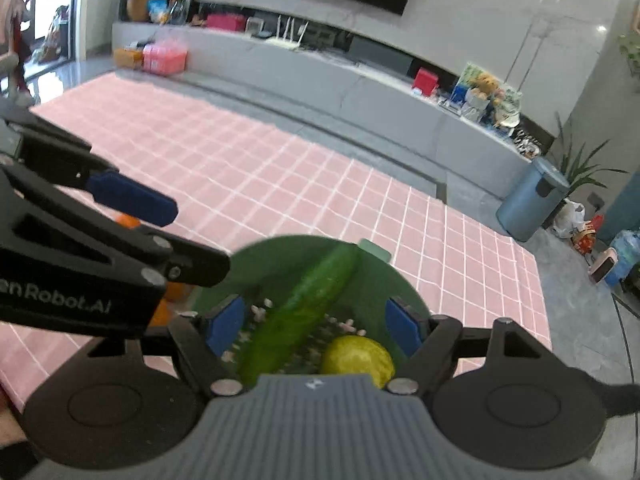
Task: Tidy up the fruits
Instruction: 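Carry cucumber and guava into the green colander and open both tools, then grasp an orange with the left tool while the right tool grasps another orange, then carry both oranges into the green colander and open both tools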
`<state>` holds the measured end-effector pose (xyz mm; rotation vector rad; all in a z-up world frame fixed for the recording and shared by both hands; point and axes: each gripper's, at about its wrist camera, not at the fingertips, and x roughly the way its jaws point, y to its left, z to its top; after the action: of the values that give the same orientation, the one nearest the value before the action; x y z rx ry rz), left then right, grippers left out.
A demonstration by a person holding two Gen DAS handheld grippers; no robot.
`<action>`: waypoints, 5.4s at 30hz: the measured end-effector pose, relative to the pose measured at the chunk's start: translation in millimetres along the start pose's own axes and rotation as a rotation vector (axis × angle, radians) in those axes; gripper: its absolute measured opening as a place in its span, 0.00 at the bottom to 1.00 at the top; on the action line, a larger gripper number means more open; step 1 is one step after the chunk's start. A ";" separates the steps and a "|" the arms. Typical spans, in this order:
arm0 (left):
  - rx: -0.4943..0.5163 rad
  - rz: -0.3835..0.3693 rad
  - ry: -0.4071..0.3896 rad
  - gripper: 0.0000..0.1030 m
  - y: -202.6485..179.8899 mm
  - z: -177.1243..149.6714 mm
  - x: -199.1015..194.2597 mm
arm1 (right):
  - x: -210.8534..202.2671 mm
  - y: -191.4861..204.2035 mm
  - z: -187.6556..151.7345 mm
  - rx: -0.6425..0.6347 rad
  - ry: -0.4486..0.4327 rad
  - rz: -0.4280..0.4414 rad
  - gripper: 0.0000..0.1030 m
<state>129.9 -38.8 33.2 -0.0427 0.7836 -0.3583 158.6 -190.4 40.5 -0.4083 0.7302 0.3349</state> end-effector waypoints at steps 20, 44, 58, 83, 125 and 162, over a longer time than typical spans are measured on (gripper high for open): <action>-0.070 0.027 -0.096 0.59 73.5 -56.5 -51.3 | -28.4 116.7 -43.3 0.354 -0.100 0.035 0.57; -0.208 0.127 -0.037 0.54 126.9 -80.2 37.6 | 66.6 118.6 -41.1 0.409 -0.023 0.063 0.47; -0.254 0.083 -0.031 0.47 133.9 -82.8 58.8 | 74.4 116.9 -41.9 0.414 -0.013 0.095 0.42; -0.306 0.052 -0.097 0.43 110.1 -68.9 -17.4 | 19.1 114.7 -20.6 0.243 -0.074 0.175 0.39; 0.122 -0.164 0.321 0.43 -52.1 4.6 99.3 | 43.9 -62.1 -31.3 0.013 0.326 0.284 0.39; 0.104 -0.123 0.312 0.63 -45.6 4.0 86.1 | 43.3 -57.1 -21.1 -0.066 0.344 0.188 0.58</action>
<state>175.0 -110.5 -15.1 0.0639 1.0721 -0.5300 201.4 -243.3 9.9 -0.4669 1.0999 0.4735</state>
